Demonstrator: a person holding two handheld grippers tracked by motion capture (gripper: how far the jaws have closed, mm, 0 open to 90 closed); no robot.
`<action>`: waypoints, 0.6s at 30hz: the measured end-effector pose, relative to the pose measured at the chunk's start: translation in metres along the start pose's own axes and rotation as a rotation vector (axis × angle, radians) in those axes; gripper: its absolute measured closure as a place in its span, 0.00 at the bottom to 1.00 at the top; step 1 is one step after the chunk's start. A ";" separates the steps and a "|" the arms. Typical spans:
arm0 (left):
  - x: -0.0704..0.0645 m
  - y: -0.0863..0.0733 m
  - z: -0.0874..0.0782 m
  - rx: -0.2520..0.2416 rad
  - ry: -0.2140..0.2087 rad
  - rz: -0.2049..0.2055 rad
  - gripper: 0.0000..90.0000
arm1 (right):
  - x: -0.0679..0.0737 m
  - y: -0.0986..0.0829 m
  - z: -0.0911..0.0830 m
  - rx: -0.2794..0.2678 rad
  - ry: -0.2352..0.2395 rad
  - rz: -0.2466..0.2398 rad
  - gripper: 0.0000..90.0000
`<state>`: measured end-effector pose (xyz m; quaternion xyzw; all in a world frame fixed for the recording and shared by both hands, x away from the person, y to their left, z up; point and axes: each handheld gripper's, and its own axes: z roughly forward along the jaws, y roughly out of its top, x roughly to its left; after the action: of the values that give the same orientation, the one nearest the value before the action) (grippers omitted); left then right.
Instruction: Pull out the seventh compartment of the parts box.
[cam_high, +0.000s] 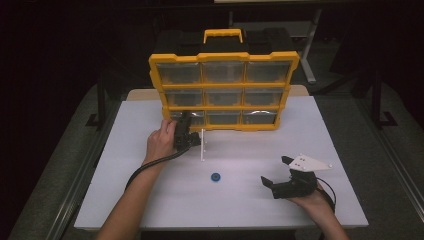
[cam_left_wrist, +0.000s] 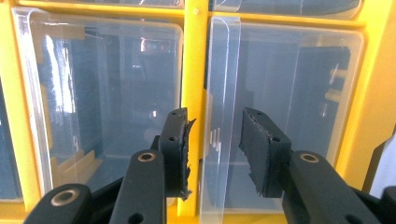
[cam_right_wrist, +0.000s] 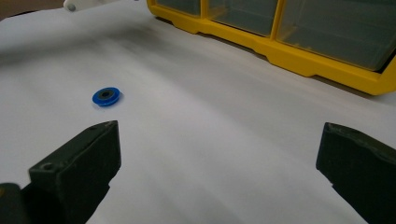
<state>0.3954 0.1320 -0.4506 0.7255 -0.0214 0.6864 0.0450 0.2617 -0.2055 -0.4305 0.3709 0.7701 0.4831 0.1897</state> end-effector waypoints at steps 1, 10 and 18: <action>0.000 0.000 0.000 0.001 0.003 0.002 0.71 | 0.000 0.000 0.000 0.000 0.000 0.000 0.00; 0.000 0.000 0.000 0.010 0.004 -0.001 0.74 | 0.000 0.000 0.000 0.001 0.000 0.001 0.00; 0.001 -0.001 0.000 0.012 0.008 -0.005 0.75 | 0.000 0.000 0.000 0.003 -0.001 0.000 0.00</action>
<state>0.3960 0.1329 -0.4501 0.7229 -0.0153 0.6895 0.0425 0.2619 -0.2054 -0.4308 0.3713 0.7707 0.4818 0.1897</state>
